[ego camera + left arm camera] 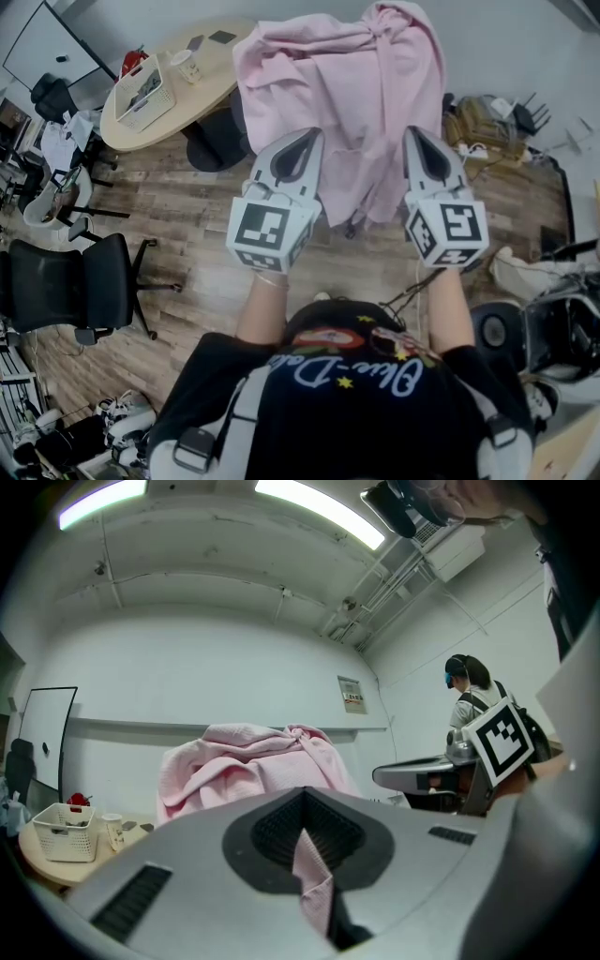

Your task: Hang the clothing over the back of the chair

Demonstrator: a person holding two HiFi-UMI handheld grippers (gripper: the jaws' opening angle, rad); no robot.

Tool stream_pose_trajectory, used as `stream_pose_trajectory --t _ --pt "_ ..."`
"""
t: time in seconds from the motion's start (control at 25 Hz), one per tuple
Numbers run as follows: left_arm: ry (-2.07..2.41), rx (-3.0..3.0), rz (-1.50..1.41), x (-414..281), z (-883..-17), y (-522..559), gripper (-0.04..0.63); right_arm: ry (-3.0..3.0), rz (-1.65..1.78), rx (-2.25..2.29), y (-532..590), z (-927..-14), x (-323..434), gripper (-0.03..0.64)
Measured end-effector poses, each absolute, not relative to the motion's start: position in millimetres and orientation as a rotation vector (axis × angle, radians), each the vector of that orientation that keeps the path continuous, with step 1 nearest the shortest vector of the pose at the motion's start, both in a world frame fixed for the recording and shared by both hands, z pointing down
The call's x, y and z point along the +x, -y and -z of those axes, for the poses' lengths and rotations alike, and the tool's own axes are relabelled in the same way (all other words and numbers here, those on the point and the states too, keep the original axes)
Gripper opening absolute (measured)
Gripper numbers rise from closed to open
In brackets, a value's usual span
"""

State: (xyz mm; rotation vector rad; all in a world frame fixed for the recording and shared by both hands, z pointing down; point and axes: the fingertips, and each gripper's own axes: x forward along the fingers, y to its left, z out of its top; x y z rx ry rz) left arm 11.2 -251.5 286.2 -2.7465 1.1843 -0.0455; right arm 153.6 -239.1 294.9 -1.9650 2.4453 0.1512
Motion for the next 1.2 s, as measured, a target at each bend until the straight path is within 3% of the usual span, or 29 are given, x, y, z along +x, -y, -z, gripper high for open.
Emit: stream_pose_trajectory --t 1.2 --pt "-1.188 -2.758 0.034 9.4 -284.9 240.4 -0.002 -2.466 -0.18 -1.933 224.4 -289.9 143.6 0.0"
